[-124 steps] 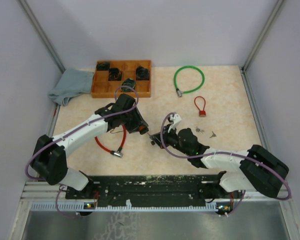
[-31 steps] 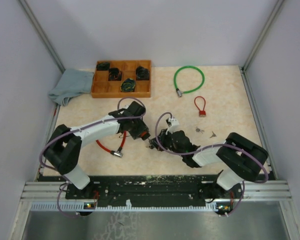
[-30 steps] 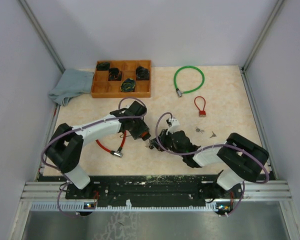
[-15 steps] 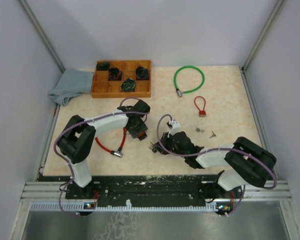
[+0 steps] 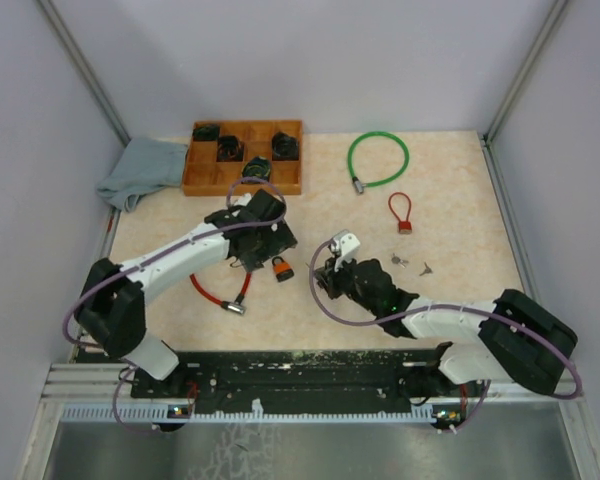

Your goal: Unlock with the key

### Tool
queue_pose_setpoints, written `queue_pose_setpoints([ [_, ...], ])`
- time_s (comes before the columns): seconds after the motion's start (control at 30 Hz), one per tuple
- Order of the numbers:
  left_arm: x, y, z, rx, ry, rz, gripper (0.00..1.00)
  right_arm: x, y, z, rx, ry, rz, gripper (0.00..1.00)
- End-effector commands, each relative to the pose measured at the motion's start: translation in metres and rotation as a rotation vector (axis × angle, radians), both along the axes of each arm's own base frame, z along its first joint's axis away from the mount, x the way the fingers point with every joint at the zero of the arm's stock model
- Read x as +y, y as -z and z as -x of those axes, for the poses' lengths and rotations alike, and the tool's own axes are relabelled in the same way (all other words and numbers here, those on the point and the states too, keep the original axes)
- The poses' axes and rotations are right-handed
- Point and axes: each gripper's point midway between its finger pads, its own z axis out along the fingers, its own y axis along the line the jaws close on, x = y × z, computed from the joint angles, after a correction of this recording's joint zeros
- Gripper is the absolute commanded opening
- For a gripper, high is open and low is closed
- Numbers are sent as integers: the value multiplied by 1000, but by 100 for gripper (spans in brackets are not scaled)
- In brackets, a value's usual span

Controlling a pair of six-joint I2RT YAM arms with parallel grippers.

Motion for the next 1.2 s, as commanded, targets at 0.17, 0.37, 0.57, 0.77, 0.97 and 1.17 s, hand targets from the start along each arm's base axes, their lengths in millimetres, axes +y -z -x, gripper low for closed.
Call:
queue_pose_setpoints([
  [0.17, -22, -69, 17, -184, 198, 245, 100, 10, -61, -24, -456, -29, 213, 0],
  [0.37, -41, -73, 22, -189, 249, 353, 95, 20, -71, -22, -590, -16, 304, 0],
  [0.57, -52, -57, 24, -113, 259, 376, 78, 33, -78, -11, -653, -48, 304, 0],
  [0.77, -56, -49, 23, -81, 244, 388, 51, 35, -77, -8, -672, -55, 317, 0],
  [0.97, -56, -48, 23, -74, 231, 393, 32, 38, -70, -10, -679, -49, 349, 0],
  [1.17, -55, -46, 23, -71, 222, 398, 5, 41, -62, -11, -700, -38, 397, 0],
])
